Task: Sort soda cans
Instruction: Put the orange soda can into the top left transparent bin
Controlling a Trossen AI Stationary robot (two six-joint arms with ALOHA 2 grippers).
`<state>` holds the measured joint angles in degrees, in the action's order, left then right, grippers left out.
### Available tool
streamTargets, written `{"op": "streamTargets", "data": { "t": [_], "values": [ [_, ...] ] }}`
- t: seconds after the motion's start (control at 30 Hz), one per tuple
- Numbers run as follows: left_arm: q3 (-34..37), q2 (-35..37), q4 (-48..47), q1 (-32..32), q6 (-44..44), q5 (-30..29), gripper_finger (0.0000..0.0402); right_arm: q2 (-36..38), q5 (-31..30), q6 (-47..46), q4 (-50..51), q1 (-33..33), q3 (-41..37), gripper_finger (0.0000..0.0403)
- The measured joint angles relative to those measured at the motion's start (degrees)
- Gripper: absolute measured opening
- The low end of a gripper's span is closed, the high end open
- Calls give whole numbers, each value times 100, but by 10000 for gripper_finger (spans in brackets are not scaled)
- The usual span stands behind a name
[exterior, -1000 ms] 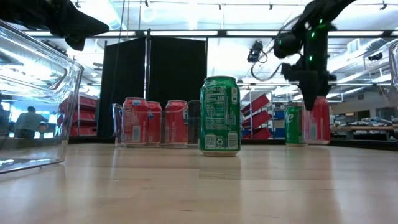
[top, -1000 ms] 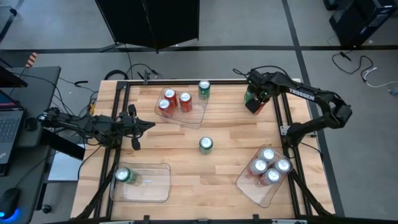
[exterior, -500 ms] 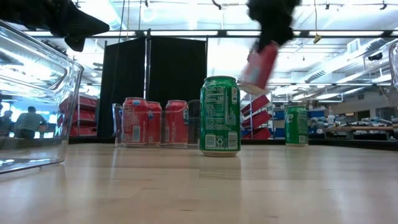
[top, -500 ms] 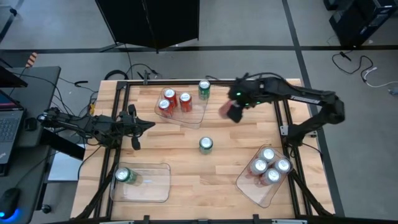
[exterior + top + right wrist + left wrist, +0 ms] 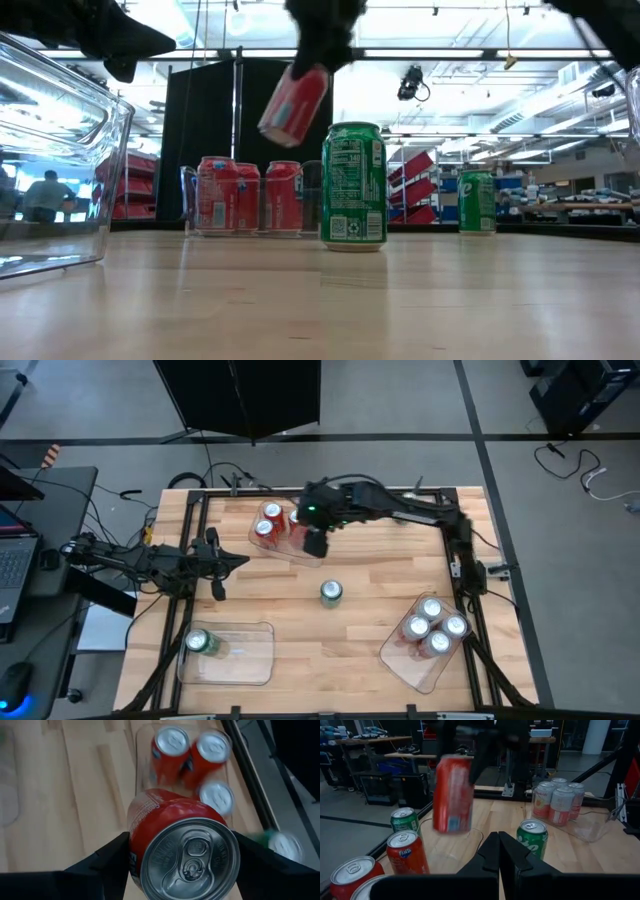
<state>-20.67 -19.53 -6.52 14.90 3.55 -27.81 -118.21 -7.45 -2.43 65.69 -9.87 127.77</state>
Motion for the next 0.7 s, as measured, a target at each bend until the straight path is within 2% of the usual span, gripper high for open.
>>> {"op": "streamTargets", "data": {
  "t": [0.17,0.7],
  "values": [
    [0,-7,9,0,11,0,0,-875,108,297,-31,-68,734,273],
    [-7,-242,-65,0,94,0,0,-1780,73,447,-411,-264,596,273]
  ]
}}
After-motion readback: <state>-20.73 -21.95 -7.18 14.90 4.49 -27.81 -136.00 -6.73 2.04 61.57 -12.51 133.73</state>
